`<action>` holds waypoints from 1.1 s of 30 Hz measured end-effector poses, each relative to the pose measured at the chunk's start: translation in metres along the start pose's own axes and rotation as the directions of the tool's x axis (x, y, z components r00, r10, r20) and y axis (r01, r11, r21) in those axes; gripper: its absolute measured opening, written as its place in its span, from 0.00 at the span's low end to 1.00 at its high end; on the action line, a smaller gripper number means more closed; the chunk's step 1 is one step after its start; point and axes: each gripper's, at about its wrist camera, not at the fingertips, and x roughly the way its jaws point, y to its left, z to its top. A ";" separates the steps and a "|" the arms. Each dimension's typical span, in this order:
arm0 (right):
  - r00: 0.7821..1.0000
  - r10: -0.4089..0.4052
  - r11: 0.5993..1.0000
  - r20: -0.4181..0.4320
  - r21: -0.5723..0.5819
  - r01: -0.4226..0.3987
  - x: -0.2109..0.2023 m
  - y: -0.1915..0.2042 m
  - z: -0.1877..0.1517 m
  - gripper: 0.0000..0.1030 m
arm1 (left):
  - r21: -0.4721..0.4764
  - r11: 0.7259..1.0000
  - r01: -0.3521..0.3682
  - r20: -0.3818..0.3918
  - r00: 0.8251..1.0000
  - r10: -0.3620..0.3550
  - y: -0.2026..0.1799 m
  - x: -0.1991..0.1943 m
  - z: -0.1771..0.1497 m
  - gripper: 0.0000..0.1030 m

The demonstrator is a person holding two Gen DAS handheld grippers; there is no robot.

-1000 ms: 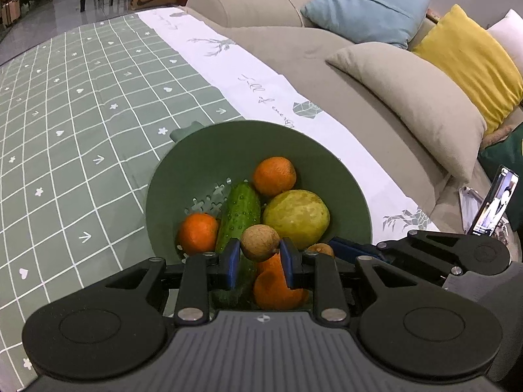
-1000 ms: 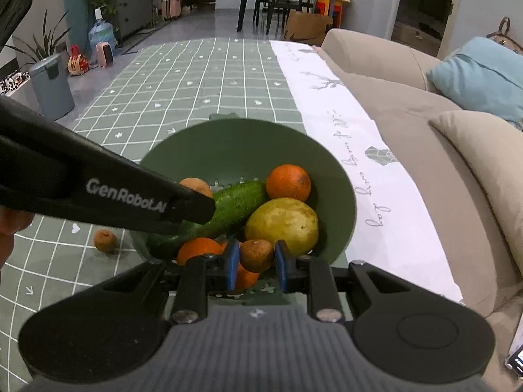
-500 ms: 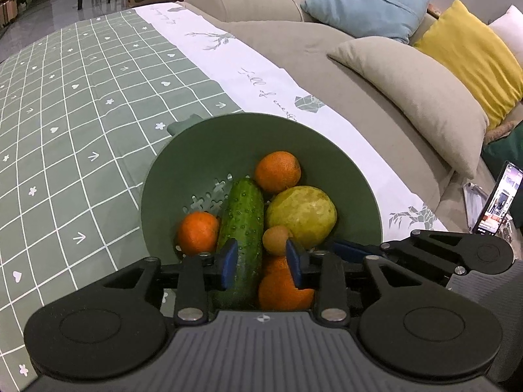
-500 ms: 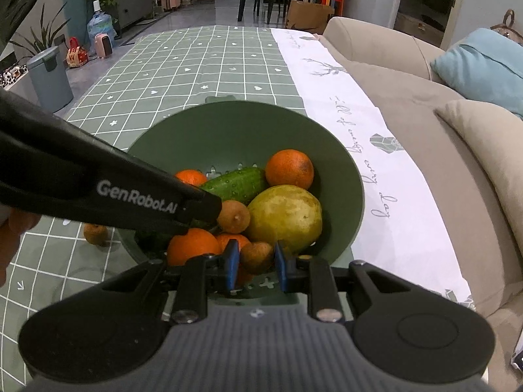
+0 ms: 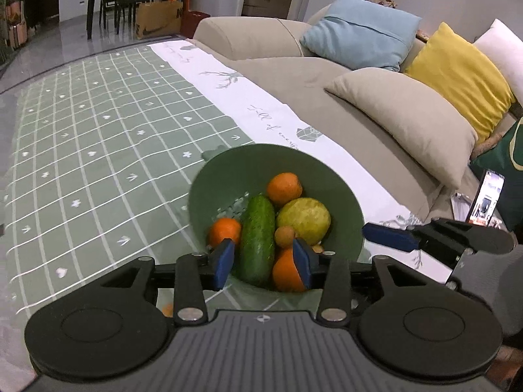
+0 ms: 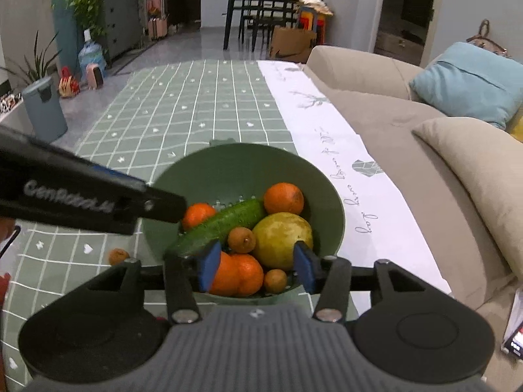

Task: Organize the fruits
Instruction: 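Withdraw both tools toward the last brown fruit and red tomato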

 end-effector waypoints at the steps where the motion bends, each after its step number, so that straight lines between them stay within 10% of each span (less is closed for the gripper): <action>1: 1.000 0.000 1.000 0.005 0.007 0.000 -0.004 0.002 -0.002 0.47 | -0.001 1.000 -0.005 0.001 1.000 0.005 0.001 -0.004 -0.004 0.48; 24: 0.996 0.058 0.995 -0.074 0.089 -0.051 -0.018 0.049 -0.063 0.55 | -0.070 0.994 -0.078 -0.107 0.992 0.070 0.040 -0.014 -0.089 0.50; 33: 0.986 0.113 0.988 -0.119 0.116 -0.099 0.001 0.050 -0.075 0.43 | -0.105 0.991 -0.085 -0.140 0.988 0.070 0.051 -0.002 -0.103 0.50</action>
